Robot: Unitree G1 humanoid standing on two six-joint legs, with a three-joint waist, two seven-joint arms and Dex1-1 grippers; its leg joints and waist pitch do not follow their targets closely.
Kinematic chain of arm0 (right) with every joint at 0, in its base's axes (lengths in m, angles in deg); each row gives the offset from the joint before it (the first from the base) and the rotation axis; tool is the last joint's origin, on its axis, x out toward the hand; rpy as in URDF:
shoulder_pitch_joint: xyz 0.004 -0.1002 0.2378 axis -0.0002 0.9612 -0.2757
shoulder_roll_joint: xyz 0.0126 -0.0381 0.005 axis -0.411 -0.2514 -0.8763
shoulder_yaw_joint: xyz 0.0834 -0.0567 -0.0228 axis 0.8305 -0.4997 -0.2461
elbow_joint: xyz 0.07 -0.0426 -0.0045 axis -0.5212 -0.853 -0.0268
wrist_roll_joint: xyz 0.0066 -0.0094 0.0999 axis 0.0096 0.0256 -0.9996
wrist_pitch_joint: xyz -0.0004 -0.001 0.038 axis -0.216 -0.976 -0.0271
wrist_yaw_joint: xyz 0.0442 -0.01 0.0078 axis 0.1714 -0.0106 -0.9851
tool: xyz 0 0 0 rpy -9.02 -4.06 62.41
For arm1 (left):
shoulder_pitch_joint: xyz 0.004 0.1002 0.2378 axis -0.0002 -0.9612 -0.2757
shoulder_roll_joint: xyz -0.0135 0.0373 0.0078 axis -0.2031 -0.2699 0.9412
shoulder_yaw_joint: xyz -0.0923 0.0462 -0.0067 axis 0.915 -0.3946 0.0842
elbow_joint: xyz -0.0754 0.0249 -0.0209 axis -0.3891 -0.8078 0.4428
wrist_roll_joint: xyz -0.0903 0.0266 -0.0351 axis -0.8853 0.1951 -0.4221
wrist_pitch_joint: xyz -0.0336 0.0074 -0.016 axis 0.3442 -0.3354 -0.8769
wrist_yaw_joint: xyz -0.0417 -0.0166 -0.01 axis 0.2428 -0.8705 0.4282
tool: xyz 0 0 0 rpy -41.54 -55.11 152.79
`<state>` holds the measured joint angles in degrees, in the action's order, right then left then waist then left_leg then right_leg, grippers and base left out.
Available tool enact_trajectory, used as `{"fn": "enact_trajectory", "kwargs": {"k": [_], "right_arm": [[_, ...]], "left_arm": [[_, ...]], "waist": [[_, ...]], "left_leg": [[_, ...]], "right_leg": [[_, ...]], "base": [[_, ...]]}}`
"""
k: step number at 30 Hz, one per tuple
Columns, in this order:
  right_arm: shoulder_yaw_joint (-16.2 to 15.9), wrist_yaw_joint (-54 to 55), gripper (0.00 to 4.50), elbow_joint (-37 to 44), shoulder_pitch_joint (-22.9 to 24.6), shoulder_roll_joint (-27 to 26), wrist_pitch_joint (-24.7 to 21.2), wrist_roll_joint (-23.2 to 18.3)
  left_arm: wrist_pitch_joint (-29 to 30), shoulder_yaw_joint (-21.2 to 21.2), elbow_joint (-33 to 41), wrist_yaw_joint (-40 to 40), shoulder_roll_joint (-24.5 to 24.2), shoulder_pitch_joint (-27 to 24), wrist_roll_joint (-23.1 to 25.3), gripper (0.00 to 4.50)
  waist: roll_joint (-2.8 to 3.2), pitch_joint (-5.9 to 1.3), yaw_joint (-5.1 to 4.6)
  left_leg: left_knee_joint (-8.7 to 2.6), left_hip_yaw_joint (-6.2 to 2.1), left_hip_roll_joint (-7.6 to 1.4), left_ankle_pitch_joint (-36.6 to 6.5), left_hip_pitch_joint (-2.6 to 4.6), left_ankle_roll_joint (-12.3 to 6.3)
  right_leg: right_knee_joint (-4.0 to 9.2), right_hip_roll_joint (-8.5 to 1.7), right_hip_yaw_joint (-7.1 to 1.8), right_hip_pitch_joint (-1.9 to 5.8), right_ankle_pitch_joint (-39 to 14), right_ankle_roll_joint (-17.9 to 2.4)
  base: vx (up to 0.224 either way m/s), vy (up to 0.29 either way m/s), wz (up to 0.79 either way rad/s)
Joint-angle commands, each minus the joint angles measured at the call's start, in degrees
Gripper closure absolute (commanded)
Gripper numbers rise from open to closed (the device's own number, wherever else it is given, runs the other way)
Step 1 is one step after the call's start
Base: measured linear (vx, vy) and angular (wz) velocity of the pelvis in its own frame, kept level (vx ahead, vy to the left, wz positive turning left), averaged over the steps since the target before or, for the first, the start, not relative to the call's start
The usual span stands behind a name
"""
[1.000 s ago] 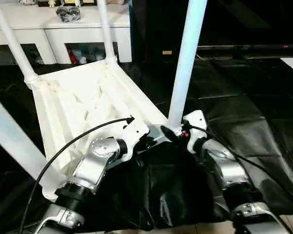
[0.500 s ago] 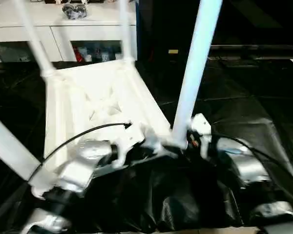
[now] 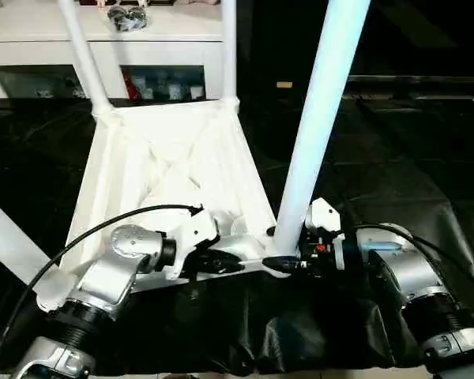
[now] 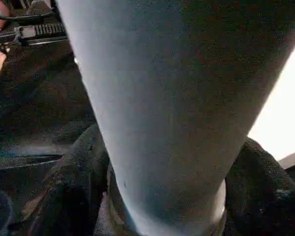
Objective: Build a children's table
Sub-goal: Rotate leg to tighten
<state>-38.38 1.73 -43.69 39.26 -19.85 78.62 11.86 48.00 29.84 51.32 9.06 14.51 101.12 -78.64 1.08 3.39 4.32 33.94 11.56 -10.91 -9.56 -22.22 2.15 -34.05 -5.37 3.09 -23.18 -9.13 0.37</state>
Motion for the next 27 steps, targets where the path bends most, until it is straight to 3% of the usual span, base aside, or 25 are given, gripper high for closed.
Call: {"fn": "enact_trajectory", "kwargs": {"k": [1, 8, 12, 14, 15, 17, 18, 19, 21, 26, 27], "right_arm": [[-3.0, -2.2, 1.72, 1.8, 1.3, -0.7, 0.1, 0.3], [-2.5, 0.4, 1.88, 2.3, 2.5, -1.7, 0.7, 0.3], [-0.5, 6.8, 1.88, 1.8, 2.9, -4.3, 0.4, 0.4], [0.6, 11.7, 1.88, 0.8, 2.6, -5.7, -0.9, 1.1], [1.7, 18.1, 1.89, -0.9, 2.0, -7.4, -0.6, 2.7], [4.1, 30.3, 1.89, -3.3, 1.3, -11.7, -1.9, 4.3], [4.8, 33.5, 1.89, -3.8, 1.2, -13.0, -2.4, 4.5], [5.5, 37.6, 1.89, -4.2, 1.1, -15.3, -3.3, 4.6], [5.4, 42.7, 1.89, -4.6, 0.9, -18.9, -3.6, 5.5], [3.4, 42.3, 1.89, -2.8, 1.3, -22.3, -1.6, 5.9], [3.2, 41.5, 1.54, -2.4, 1.4, -22.3, -1.1, 5.5]], "left_arm": [[-1.7, -0.1, 1.3, 0.6, 1.1, 2.4, -1.9, 4.50], [-2.1, 0.7, 1.5, 3.6, 2.2, 1.4, -1.3, 4.50], [-1.9, 1.8, 1.8, 8.2, 3.4, 0.7, -0.1, 4.50], [-1.5, 2.2, 1.5, 10.8, 4.2, 0.9, 0.8, 4.50], [-1.1, 2.6, 1.0, 14.1, 5.4, 1.5, 1.7, 4.50], [0.5, 3.1, 0.2, 20.4, 8.9, 2.5, 3.2, 4.50], [1.0, 3.2, 0.1, 22.1, 10.0, 2.8, 3.5, 4.50], [2.0, 3.1, 0.1, 24.3, 11.8, 3.1, 3.7, 4.50], [3.1, 2.5, 0.0, 27.4, 14.6, 3.4, 4.1, 4.50], [3.1, 1.1, 0.7, 28.6, 17.0, 2.9, 4.3, 4.50], [3.0, 1.0, 0.9, 28.3, 16.9, 2.8, 4.3, 4.50]], "waist": [[-0.50, -4.03, -0.14], [-0.78, -3.90, 0.17], [-0.80, -3.71, -0.04], [-0.87, -3.62, -0.32], [-1.26, -3.56, -0.67], [-1.03, -3.41, -1.31], [-1.27, -3.31, -2.00], [-1.54, -3.39, -2.43], [-1.49, -3.41, -2.66], [-1.51, -3.58, -2.74], [-1.48, -3.66, -2.65]], "left_leg": [[-4.30, -1.08, -2.52, -16.5, 1.60, -1.35], [-4.39, -1.12, -2.50, -16.9, 1.58, -1.27], [-4.53, -1.29, -2.44, -19.1, 1.70, -0.25], [-4.63, -1.42, -2.32, -20.1, 1.74, 0.40], [-4.63, -1.43, -2.30, -20.6, 1.75, 0.73], [-4.70, -1.72, -2.24, -21.5, 1.77, 1.62], [-4.83, -1.90, -2.11, -22.3, 1.58, 2.19], [-4.79, -2.01, -1.98, -23.1, 1.59, 2.37], [-4.64, -2.02, -1.92, -23.5, 1.73, 1.93], [-4.66, -1.83, -1.90, -22.7, 1.56, 0.79], [-4.66, -1.81, -1.98, -22.2, 1.52, 0.59]], "right_leg": [[3.94, -2.72, -2.08, 1.83, -18.3, -12.9], [4.12, -2.82, -2.08, 1.81, -20.4, -12.1], [4.52, -2.89, -2.10, 1.57, -23.9, -10.9], [4.74, -2.91, -2.01, 1.49, -25.9, -10.2], [4.97, -2.95, -2.00, 1.36, -27.4, -9.6], [5.16, -3.06, -1.85, 1.23, -29.9, -8.8], [5.31, -3.02, -1.67, 1.22, -31.7, -8.0], [5.55, -3.04, -1.54, 1.21, -33.4, -7.0], [5.90, -3.11, -1.56, 0.96, -34.5, -6.2], [5.95, -2.94, -1.72, 0.88, -31.5, -6.2], [5.77, -2.93, -1.80, 0.95, -30.0, -6.6]], "base": [[0.000, 0.000, 0.00], [0.000, 0.000, 0.00], [0.000, 0.000, 0.00], [0.000, 0.000, 0.00], [0.000, 0.000, 0.00], [0.000, 0.000, 0.00], [0.000, 0.000, 0.00], [0.000, 0.000, 0.00], [0.000, 0.000, 0.00], [0.000, 0.000, 0.00], [0.000, 0.000, 0.00]]}}
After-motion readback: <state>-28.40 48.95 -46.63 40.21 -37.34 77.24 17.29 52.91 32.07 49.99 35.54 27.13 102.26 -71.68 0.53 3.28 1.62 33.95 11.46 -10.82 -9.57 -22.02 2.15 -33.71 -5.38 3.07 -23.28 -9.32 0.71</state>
